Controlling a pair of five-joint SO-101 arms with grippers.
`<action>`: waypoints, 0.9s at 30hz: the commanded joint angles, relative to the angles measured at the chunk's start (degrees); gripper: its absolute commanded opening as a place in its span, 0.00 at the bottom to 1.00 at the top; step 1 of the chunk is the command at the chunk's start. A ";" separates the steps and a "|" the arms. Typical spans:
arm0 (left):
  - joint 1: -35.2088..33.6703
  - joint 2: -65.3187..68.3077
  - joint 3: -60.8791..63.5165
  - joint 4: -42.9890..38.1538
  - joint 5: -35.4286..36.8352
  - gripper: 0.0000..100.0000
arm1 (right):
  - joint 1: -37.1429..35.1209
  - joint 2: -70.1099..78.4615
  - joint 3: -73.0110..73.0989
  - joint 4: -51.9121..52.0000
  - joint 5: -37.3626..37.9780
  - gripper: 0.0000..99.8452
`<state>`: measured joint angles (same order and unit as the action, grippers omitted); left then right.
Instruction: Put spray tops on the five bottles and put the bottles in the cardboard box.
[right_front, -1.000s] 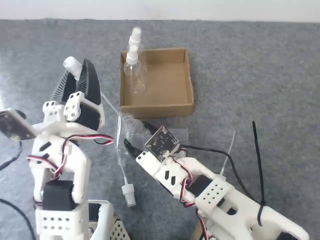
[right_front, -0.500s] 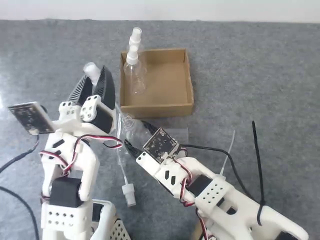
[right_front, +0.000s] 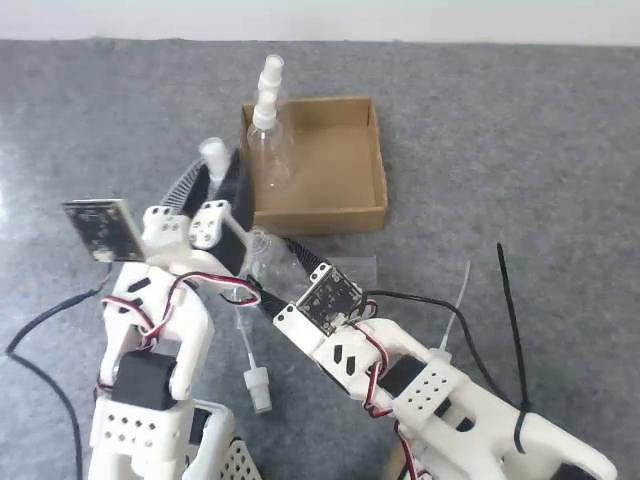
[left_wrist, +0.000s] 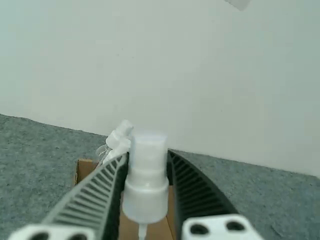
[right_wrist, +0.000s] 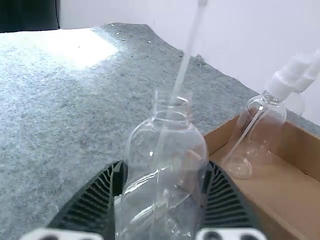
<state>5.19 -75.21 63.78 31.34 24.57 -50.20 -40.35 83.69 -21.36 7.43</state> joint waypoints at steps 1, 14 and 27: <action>0.79 -0.70 -0.75 -0.44 -0.97 0.01 | 0.31 -2.33 -0.62 -1.54 1.05 0.07; 2.55 -0.70 -0.57 1.49 -5.45 0.01 | 4.18 -2.77 -0.70 -2.07 0.70 0.01; 3.78 -0.70 -0.57 3.25 -7.91 0.01 | 6.37 -2.86 -1.05 -6.99 0.70 0.01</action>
<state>8.79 -75.21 63.78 34.24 17.19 -45.36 -40.35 83.69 -24.97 7.60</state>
